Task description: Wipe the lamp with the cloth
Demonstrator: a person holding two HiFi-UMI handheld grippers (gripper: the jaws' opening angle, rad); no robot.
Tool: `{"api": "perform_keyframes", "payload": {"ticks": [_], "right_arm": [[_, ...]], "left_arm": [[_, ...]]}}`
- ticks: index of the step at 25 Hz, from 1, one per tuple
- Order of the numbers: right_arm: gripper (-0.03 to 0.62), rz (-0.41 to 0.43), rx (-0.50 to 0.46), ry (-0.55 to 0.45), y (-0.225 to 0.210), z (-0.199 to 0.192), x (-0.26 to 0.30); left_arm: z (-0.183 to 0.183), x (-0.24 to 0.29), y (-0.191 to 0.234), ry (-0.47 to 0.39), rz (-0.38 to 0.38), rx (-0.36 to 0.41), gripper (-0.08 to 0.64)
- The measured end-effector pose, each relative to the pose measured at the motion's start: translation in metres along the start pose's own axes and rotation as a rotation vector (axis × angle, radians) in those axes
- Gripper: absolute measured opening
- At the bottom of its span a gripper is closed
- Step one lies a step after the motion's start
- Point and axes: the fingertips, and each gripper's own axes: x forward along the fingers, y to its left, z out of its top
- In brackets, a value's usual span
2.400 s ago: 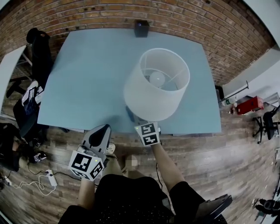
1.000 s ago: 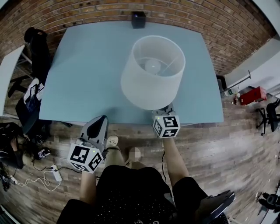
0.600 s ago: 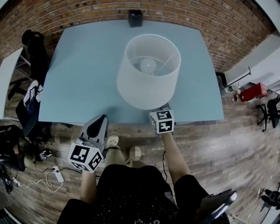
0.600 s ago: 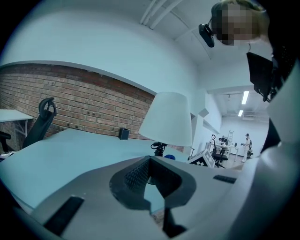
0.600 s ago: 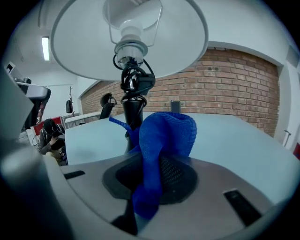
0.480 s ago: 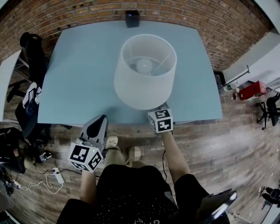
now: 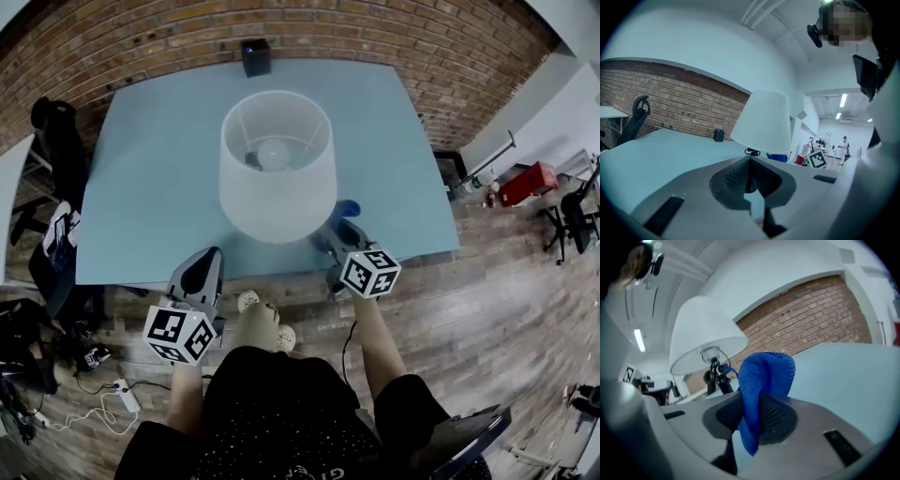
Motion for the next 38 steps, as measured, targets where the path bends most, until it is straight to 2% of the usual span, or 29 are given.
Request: {"api": "perform_keyframes", "payload": {"ticks": [4,7,10,12,16,20,24,27,30,35,38], "right_arm": [[0.074,0.108,0.231,-0.137,-0.016,0.029,-0.006],[0.074,0.259,0.398,-0.219,-0.017,0.056,0.003],[0.074,0.383,0.514,-0.251,-0.016,0.081,0.015],[0.074,0.423,0.532,-0.231,-0.019,0.091,0.028],[0.074,0.513,0.505,-0.128,-0.019,0.098,0.059],[0.074,0.649,0.512,-0.010,0.000,0.090,0.084],[0.074,0.748,0.467,0.121,0.025,0.069,0.101],[0.074,0.748,0.406,0.225,0.031,0.048,0.109],[0.074,0.703,0.278,0.350,0.034,0.019,0.113],[0.074,0.565,0.112,0.506,0.024,-0.013,0.120],[0.074,0.461,0.071,0.596,0.010,-0.026,0.120]], "left_arm": [[0.001,0.012,0.010,-0.005,0.011,-0.027,0.009],[0.003,0.024,0.031,-0.021,0.047,-0.073,0.009],[0.010,0.038,0.054,-0.027,0.111,-0.078,0.009],[0.019,0.049,0.066,-0.032,0.143,-0.061,0.009],[0.034,0.074,0.084,-0.041,0.194,-0.021,0.009],[0.034,0.094,0.098,-0.027,0.235,-0.047,0.009],[0.034,0.108,0.110,-0.014,0.257,-0.070,0.009],[0.033,0.117,0.112,-0.017,0.258,-0.084,0.009],[0.030,0.119,0.109,-0.008,0.248,-0.078,0.009],[0.023,0.116,0.096,-0.005,0.208,-0.074,0.009],[0.019,0.112,0.087,0.000,0.187,-0.066,0.009]]}}
